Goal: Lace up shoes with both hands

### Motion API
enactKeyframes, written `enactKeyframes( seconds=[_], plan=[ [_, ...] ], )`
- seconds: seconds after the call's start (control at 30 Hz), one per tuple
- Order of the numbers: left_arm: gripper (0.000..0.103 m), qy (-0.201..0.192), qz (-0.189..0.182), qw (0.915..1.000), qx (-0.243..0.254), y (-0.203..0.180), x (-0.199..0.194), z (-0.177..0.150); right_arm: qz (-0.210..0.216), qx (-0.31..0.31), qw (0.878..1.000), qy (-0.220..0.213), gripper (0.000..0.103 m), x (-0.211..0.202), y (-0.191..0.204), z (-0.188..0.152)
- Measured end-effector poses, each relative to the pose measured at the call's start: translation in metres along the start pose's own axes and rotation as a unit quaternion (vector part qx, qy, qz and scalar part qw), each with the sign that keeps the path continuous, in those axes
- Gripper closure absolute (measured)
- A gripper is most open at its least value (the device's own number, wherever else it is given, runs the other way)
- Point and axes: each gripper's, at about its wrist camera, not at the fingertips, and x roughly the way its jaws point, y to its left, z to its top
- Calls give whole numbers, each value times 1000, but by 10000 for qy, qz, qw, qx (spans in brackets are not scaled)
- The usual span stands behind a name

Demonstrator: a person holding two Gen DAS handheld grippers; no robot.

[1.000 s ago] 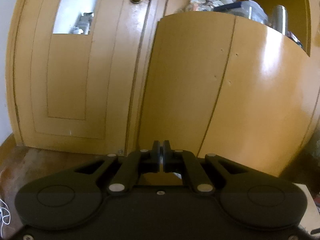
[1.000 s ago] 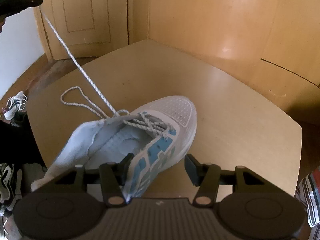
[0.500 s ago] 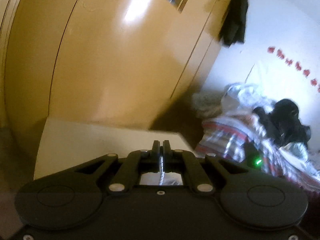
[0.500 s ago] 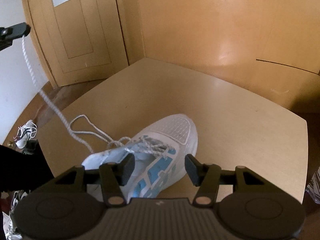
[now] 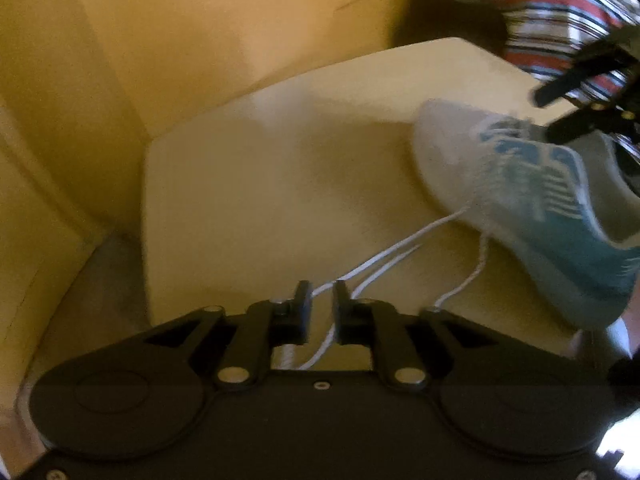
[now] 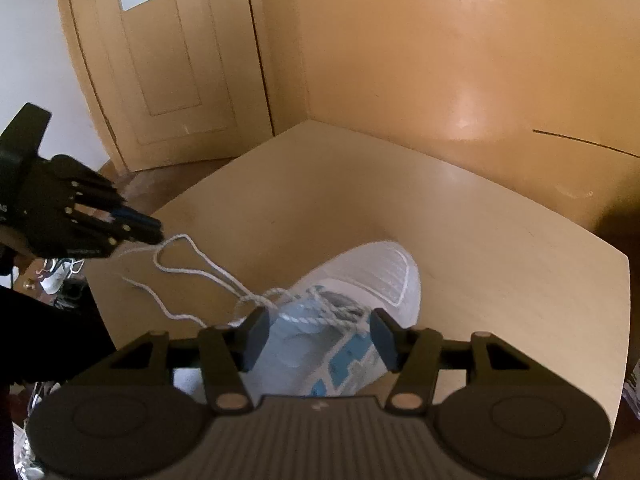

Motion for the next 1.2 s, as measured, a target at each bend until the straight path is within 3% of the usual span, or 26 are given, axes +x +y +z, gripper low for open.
enactKeyframes(
  seconds=[0.03,0.2,0.43,0.5,0.53,0.67,0.77,0.83,0.9,0.93,1.03,1.13,1.2],
  plan=[
    [77,45,-76,9998,188,-3,6,2,13,-15,10000,4,46,0,1,0],
    [77,390,-371,9957,756,-10,38,16,56,-20,10000,16,46,-2,2,2],
    [79,788,-650,9938,446,4,65,26,110,-9,9999,-4,46,-8,-3,0],
    [86,852,-680,9933,381,8,69,24,115,14,9999,-20,46,-9,-4,-1],
    [97,876,-734,9929,331,9,69,24,117,25,9999,-28,46,-10,-5,-1],
    [103,872,-932,9918,88,17,72,27,96,93,9999,-97,46,-14,-8,-1],
    [103,568,-815,9951,8,18,67,37,100,107,9998,-132,46,-17,-6,0],
    [103,31,-785,9969,-88,21,47,56,96,128,9997,-206,46,-19,-4,2],
    [103,-369,-823,9959,-48,18,31,71,79,345,9990,-271,46,-19,-6,4],
    [103,-569,-841,9948,-27,16,23,78,236,752,9962,-382,46,-20,-15,6],
    [103,-1096,-945,9894,94,1,3,97,686,1907,9770,-669,46,-26,-42,5],
    [103,-1324,-1007,9856,296,-16,-7,98,957,2809,9506,-912,47,-34,-65,0],
    [103,-1346,-1086,9840,427,-28,-4,101,1122,3185,9356,-1028,61,-37,-73,-5]
  ],
)
